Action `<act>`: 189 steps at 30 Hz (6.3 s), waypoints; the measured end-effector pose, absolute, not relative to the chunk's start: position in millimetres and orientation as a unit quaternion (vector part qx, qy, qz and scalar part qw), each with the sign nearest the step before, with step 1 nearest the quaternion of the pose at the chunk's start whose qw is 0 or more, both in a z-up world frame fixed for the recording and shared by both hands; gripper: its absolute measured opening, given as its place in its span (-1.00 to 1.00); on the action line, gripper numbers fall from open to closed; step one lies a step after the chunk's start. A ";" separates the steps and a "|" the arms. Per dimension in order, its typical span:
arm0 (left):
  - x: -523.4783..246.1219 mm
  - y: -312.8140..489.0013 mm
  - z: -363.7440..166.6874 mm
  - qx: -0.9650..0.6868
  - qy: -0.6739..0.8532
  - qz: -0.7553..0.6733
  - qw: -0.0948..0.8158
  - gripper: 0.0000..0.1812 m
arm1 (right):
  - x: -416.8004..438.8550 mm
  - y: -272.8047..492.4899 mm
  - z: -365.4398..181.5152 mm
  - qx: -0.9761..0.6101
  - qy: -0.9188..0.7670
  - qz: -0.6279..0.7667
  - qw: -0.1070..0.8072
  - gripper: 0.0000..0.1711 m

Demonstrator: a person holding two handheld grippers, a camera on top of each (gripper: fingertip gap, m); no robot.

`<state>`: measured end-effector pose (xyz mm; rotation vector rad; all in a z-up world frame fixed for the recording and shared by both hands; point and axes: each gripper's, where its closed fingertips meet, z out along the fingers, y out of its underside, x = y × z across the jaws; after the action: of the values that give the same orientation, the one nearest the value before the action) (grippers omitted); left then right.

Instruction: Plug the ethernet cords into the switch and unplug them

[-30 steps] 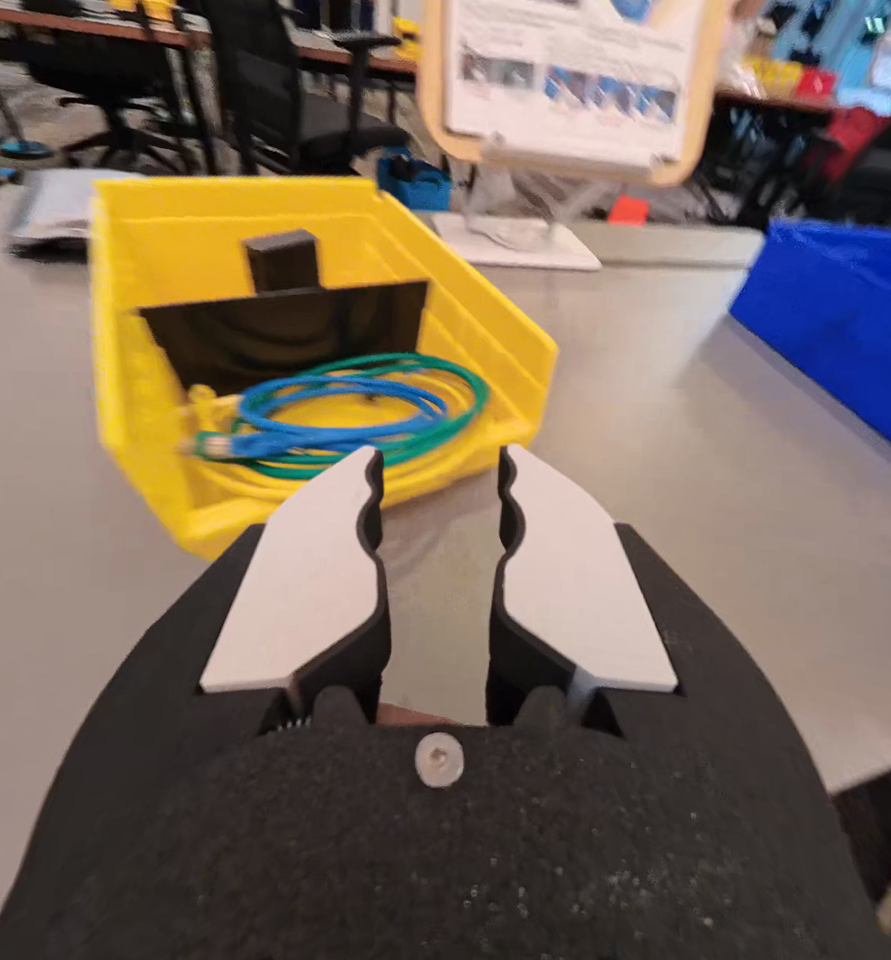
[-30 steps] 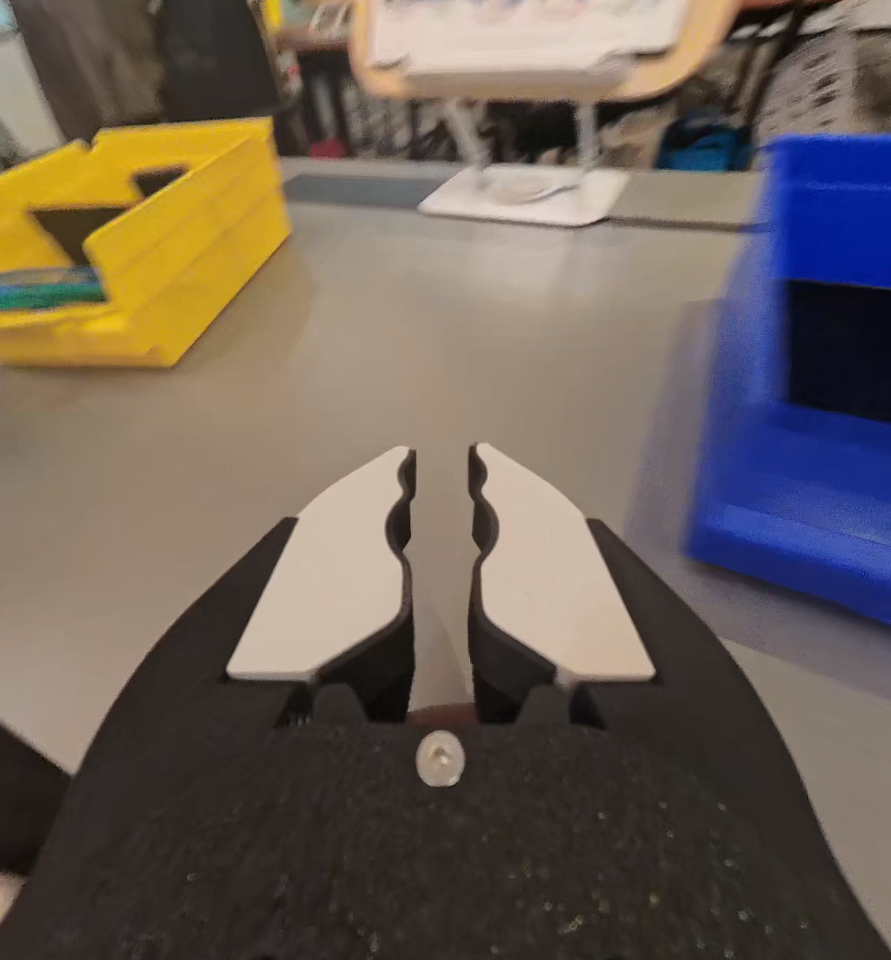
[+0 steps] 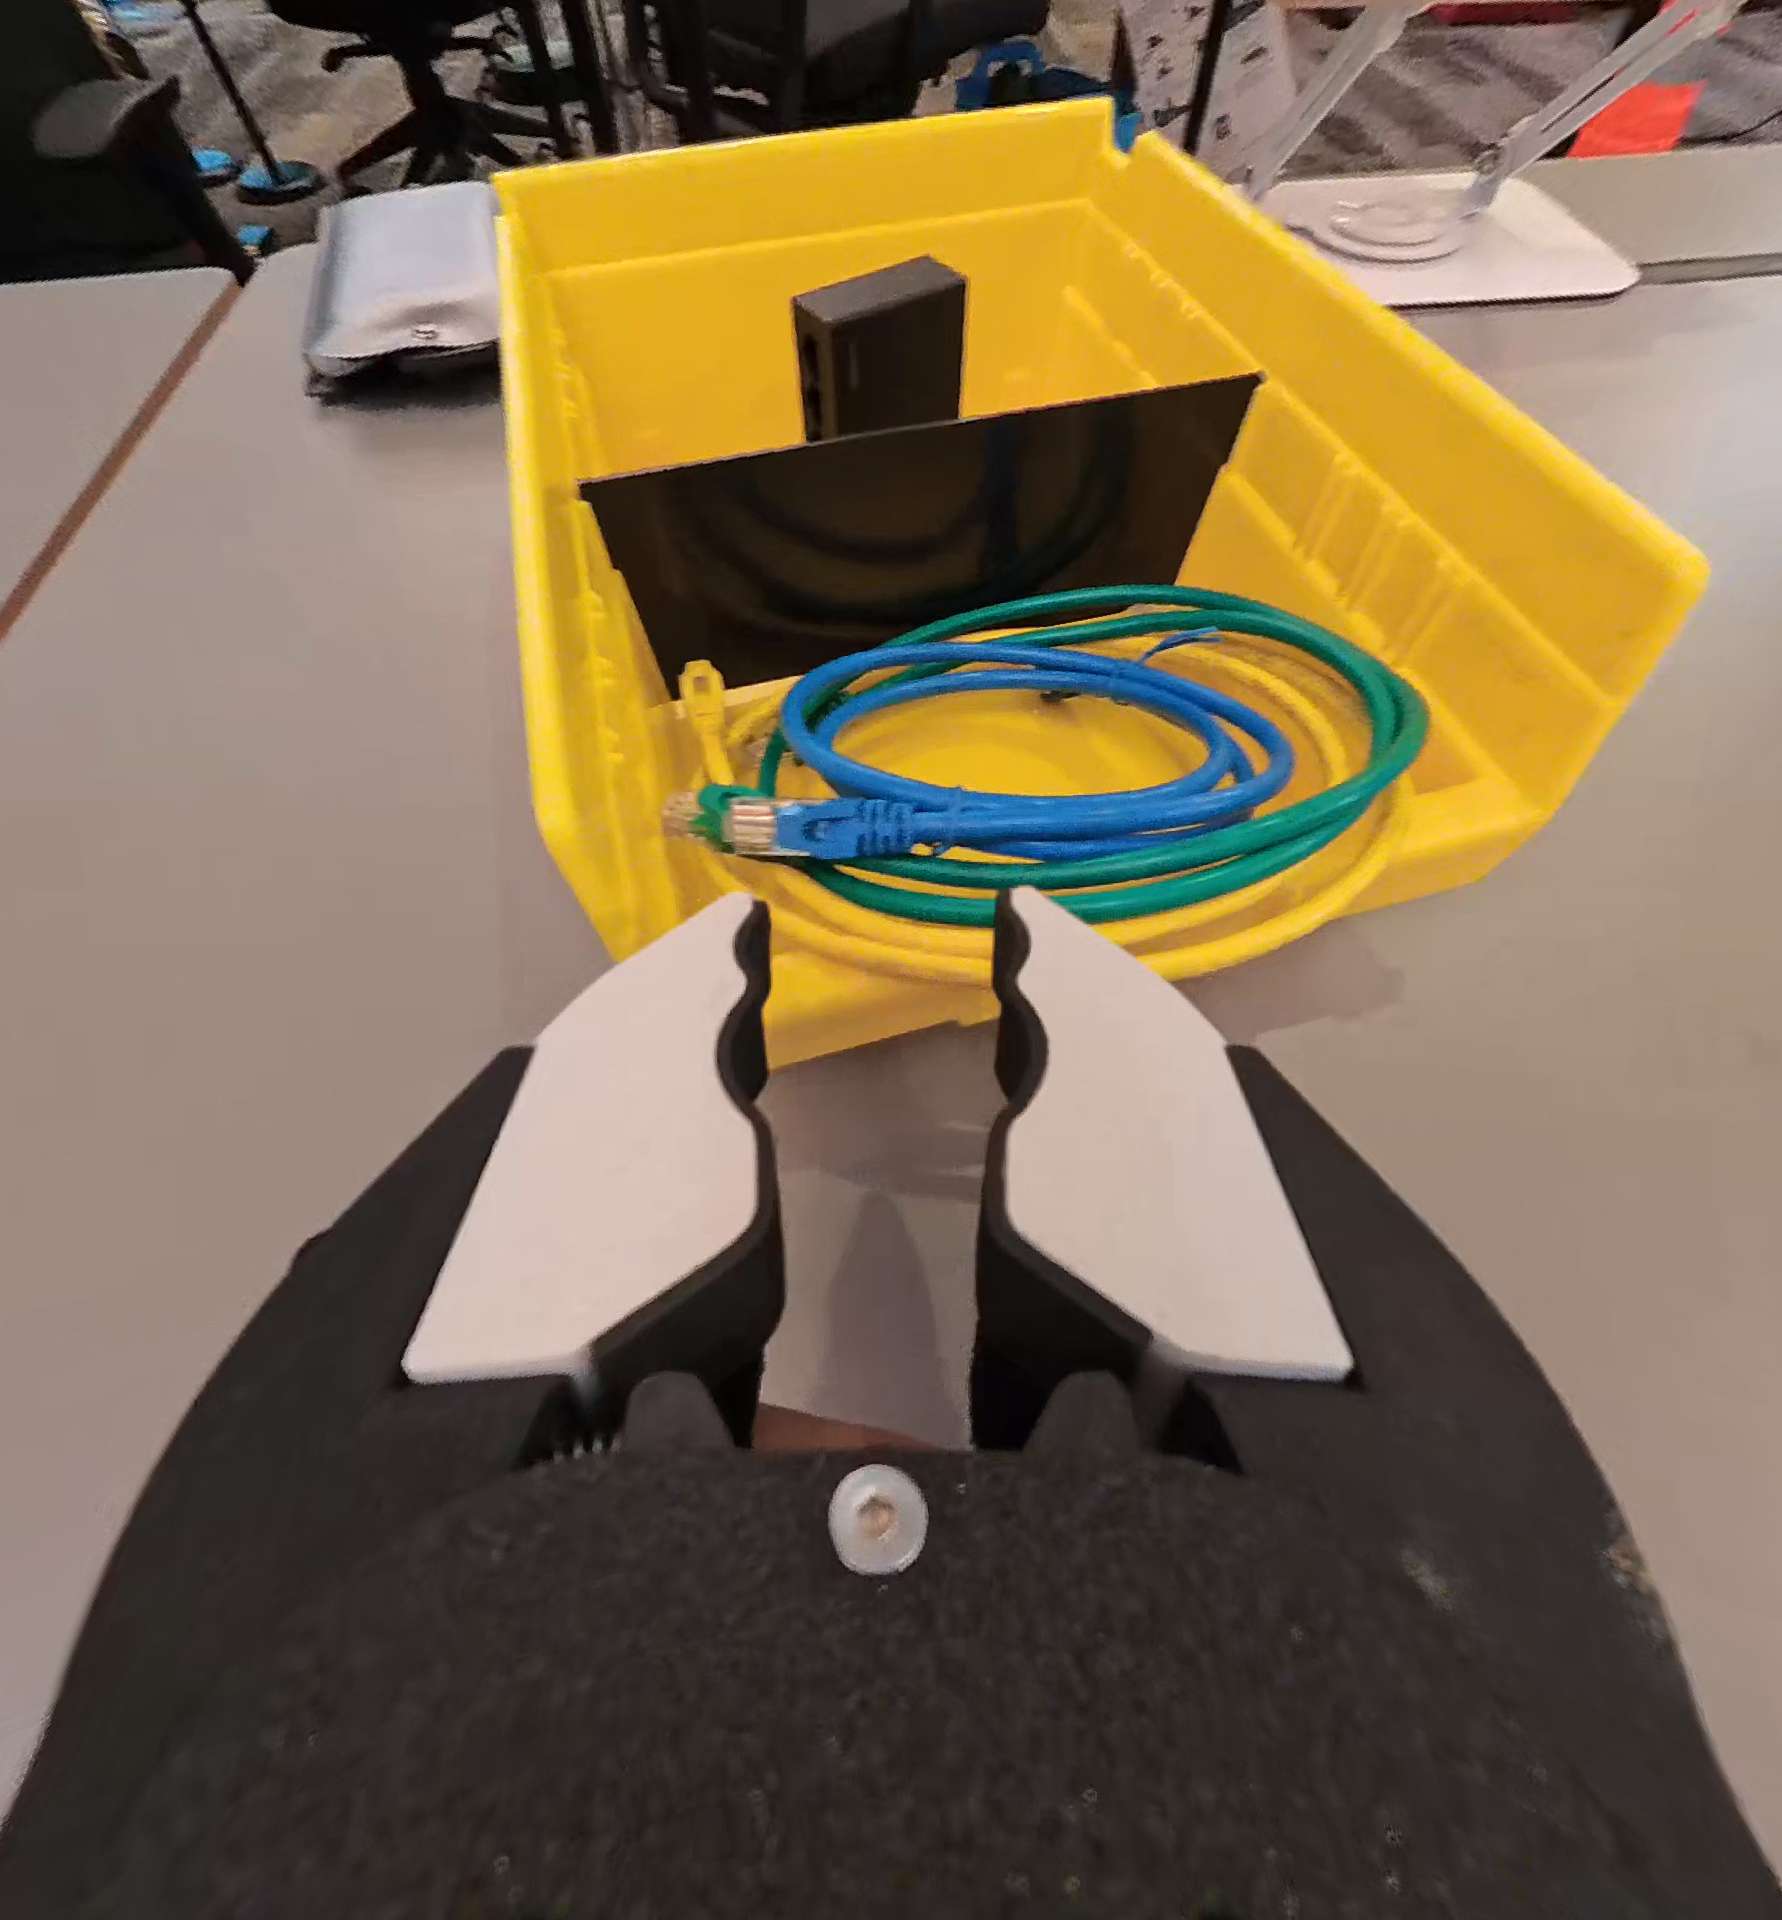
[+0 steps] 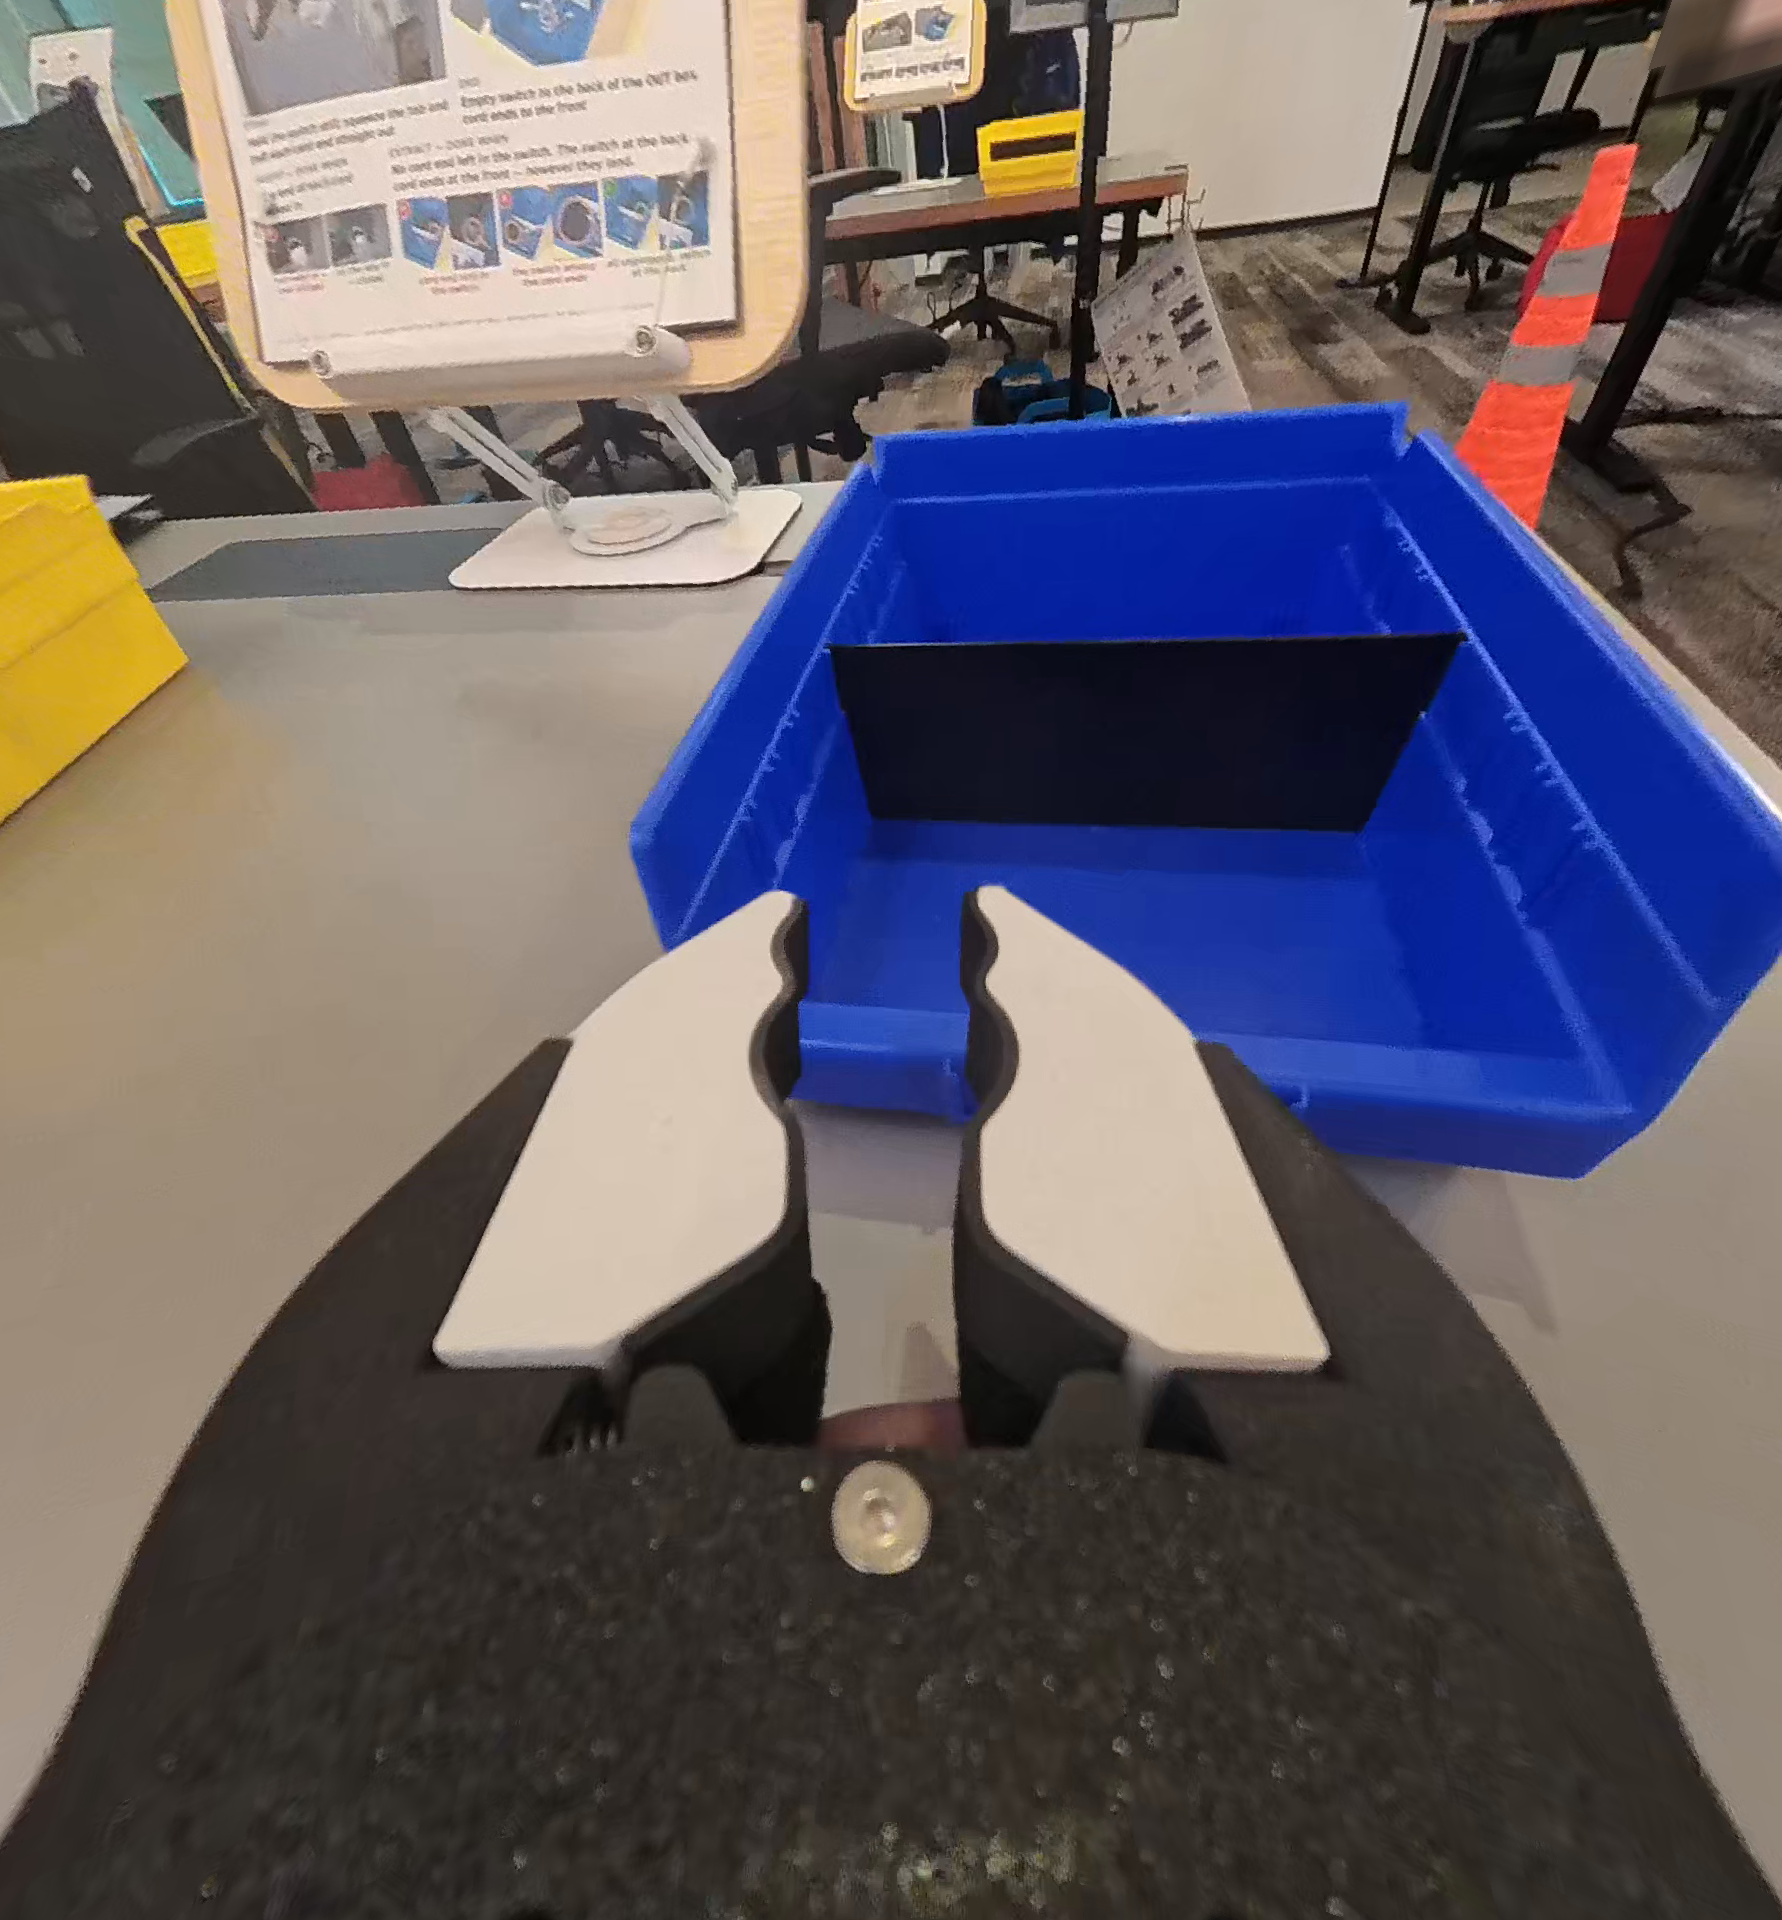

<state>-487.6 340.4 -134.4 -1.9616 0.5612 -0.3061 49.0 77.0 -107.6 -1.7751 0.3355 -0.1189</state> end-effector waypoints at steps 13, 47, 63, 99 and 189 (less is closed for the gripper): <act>-420.7 331.1 -83.3 -0.739 0.434 -0.174 0.486 -0.61 | -5.5 86.9 -108.0 -0.787 0.056 -0.031 0.614 -0.66; -329.6 430.8 -30.3 -0.760 0.572 -0.189 0.242 -0.69 | -109.8 112.0 -104.2 -0.766 -0.159 0.105 0.614 -0.62; -150.3 233.6 -35.1 -0.697 0.265 -0.649 -0.149 -0.69 | -147.5 183.2 -18.4 -0.554 -0.535 -0.089 0.632 -0.56; -201.1 193.4 -67.0 -0.574 0.593 -0.521 0.217 -0.23 | -172.8 176.8 -72.8 -0.628 -0.566 0.026 0.533 -0.67; -329.8 193.0 -135.4 -0.718 0.442 -0.389 0.372 -0.53 | -196.0 425.8 -95.7 -0.556 -0.509 -0.116 0.647 -0.61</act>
<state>-329.8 193.0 -135.4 -1.8407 1.1324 -0.9960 -196.0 425.8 -95.7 -1.2636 -1.1567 -0.2635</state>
